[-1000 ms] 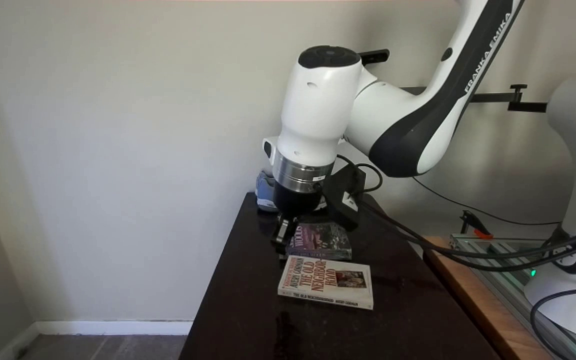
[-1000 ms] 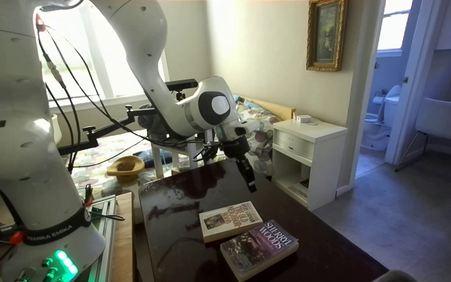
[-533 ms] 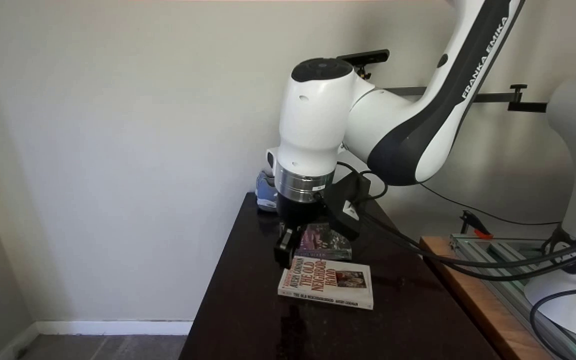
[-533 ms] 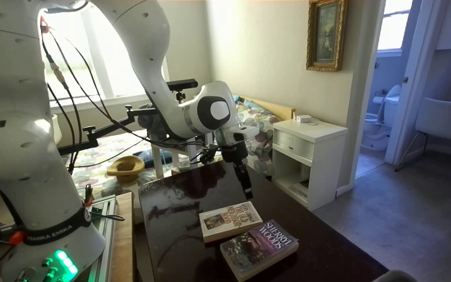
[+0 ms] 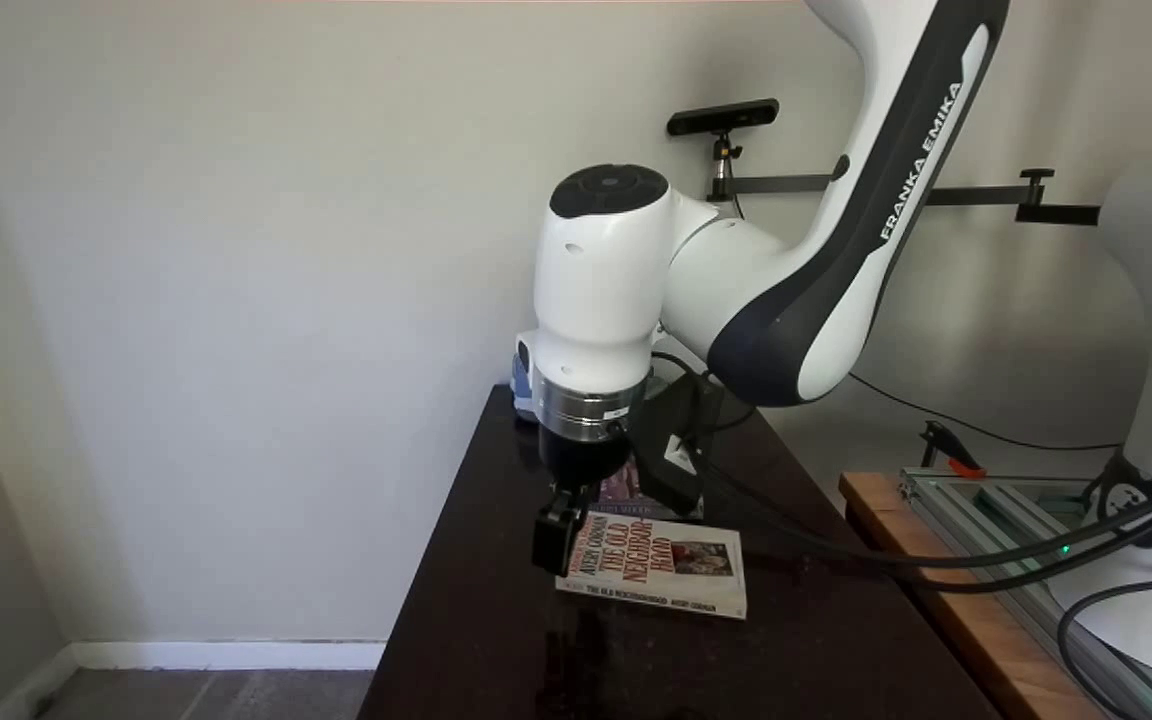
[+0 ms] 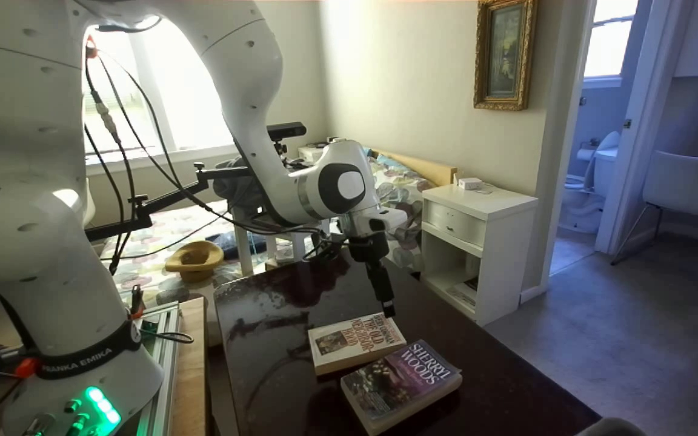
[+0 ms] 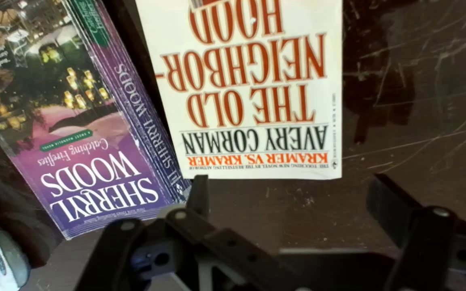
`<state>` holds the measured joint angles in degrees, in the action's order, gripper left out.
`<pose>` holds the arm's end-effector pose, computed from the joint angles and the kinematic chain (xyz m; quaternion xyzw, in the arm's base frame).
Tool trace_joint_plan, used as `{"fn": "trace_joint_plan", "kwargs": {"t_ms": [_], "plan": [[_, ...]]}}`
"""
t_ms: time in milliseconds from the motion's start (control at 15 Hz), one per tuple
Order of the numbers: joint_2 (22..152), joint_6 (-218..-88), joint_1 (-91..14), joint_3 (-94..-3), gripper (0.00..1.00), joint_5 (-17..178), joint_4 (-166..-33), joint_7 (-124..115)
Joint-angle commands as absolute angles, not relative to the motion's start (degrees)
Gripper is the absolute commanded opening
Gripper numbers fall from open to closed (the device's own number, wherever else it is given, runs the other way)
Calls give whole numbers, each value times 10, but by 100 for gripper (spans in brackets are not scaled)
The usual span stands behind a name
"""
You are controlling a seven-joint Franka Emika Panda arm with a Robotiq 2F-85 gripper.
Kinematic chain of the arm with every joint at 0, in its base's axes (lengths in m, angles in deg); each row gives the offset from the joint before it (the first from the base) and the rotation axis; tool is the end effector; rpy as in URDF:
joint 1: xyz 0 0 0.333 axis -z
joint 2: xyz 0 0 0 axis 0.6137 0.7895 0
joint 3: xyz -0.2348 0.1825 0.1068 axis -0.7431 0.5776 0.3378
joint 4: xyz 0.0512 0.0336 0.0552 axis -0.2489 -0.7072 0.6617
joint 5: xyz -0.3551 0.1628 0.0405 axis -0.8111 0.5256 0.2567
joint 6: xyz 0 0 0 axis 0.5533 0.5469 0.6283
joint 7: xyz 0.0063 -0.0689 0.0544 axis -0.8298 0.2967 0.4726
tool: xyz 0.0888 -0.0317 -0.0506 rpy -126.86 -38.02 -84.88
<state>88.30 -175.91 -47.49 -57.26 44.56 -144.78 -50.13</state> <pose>0.4915 -0.0043 0.1844 0.9765 -0.1391 0.0732 0.1473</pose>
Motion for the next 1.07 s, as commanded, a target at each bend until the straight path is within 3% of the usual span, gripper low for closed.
{"fn": "trace_joint_plan", "kwargs": {"t_ms": [0, 533, 667, 1000], "plan": [[920, -1753, -466, -563, 100, 473, -1418, -490], [963, -1757, -474, -569, 98, 481, -1393, -491], [970, -1756, -475, -571, 73, 485, -1388, -490], [973, -1756, -477, -572, 42, 499, -1380, -486]]}}
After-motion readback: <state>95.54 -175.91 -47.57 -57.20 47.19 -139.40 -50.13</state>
